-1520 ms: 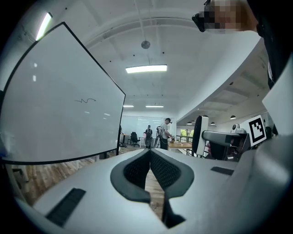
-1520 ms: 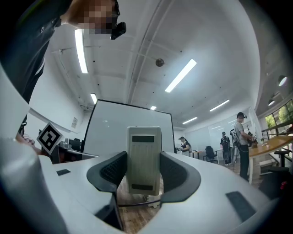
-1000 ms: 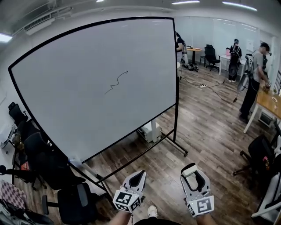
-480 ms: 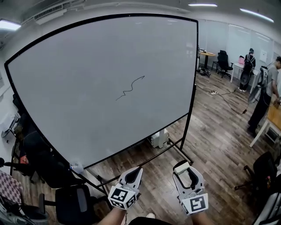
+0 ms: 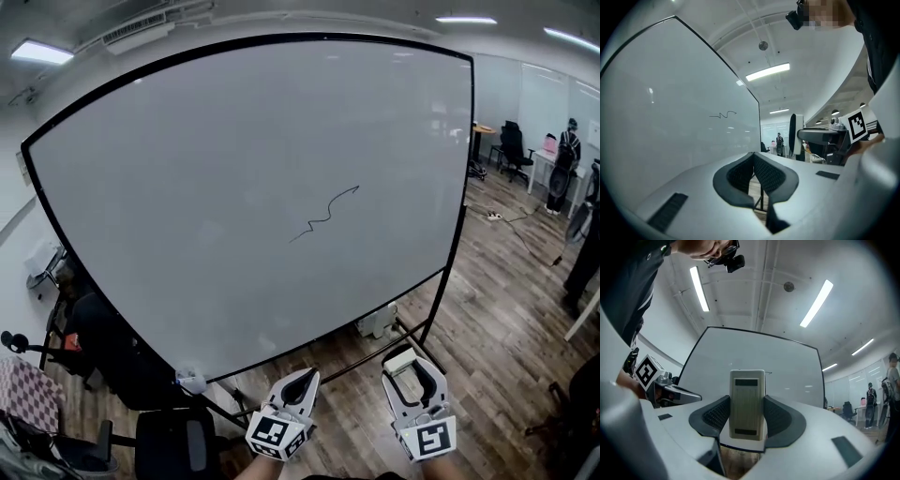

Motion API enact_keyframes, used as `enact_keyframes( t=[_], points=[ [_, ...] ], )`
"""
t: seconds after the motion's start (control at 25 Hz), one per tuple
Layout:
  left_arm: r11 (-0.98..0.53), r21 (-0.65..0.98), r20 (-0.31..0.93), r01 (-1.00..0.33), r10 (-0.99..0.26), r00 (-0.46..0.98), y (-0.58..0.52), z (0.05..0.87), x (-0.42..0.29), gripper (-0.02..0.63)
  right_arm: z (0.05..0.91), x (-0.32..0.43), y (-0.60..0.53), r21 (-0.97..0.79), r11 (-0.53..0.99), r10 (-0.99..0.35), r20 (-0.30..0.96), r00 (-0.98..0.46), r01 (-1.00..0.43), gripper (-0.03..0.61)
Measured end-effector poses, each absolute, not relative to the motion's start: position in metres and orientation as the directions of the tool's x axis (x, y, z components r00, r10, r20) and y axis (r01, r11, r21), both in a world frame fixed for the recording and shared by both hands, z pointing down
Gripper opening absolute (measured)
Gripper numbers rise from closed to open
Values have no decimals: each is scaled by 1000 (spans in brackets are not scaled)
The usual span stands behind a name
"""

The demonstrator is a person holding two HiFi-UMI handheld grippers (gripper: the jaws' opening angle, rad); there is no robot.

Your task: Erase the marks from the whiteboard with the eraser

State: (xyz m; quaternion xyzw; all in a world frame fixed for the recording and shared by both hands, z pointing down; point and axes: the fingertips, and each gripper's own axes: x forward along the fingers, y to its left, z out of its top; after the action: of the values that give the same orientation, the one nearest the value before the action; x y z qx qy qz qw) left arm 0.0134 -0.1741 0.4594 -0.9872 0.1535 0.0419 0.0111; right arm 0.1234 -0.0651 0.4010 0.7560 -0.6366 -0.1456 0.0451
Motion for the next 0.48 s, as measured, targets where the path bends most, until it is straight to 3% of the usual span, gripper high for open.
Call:
enact_keyframes(
  t=[0.48],
  points=[
    [-852,-24,-107,-523,-518,848,-241,439,56,20,381,205,-161,241,2,-980,-191,-49,-971,245]
  ],
)
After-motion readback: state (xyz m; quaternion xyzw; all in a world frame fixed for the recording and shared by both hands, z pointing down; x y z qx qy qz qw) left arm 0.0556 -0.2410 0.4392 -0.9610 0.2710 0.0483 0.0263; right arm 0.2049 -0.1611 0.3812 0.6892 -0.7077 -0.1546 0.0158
